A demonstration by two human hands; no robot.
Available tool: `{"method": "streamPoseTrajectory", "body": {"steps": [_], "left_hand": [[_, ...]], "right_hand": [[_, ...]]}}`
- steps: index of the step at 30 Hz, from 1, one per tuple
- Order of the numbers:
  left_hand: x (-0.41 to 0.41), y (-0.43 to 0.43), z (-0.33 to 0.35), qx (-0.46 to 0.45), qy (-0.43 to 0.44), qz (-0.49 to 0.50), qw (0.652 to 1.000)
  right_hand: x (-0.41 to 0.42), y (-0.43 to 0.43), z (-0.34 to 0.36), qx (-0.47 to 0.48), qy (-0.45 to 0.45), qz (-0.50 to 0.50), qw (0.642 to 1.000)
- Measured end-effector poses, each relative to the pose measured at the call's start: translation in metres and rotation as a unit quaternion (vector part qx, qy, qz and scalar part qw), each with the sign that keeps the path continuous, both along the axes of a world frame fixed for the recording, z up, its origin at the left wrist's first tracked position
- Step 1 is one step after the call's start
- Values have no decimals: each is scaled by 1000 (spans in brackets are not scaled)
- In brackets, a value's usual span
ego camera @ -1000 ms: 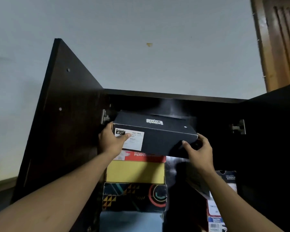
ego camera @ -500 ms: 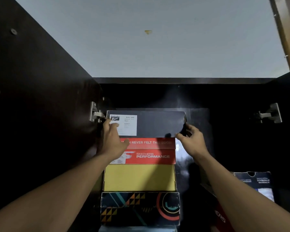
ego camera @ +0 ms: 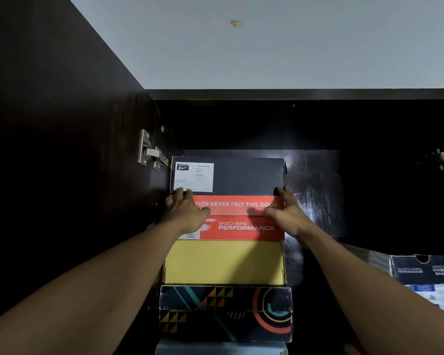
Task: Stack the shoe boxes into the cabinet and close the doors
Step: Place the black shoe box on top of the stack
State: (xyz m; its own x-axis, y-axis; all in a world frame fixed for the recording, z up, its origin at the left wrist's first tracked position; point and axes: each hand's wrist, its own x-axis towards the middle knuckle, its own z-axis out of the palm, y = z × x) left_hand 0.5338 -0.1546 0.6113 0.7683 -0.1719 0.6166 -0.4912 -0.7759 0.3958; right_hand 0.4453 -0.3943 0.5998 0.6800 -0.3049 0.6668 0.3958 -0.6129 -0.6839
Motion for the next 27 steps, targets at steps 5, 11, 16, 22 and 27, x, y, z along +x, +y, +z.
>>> {"method": "streamPoseTrajectory", "body": {"steps": [5,11,16,22,27], "left_hand": [[-13,0,-20,-47,-51,8,998],[-113,21,-57,-171,-18,-63,983],[-256,73,-70,-215,-67,-155,962],[-381,191,-80,-118,-247,-131,953],[-388,276,-98,-174,-274,-59,944]], "right_hand": [[-7,-4,-18,42,-58,21,997],[-80,62,-68,47,-104,15,993],[-177,123,-110,71,-53,81,993],[-254,221,-118,80,-51,171,981],[-274,300,-103,36,-61,230,971]]}}
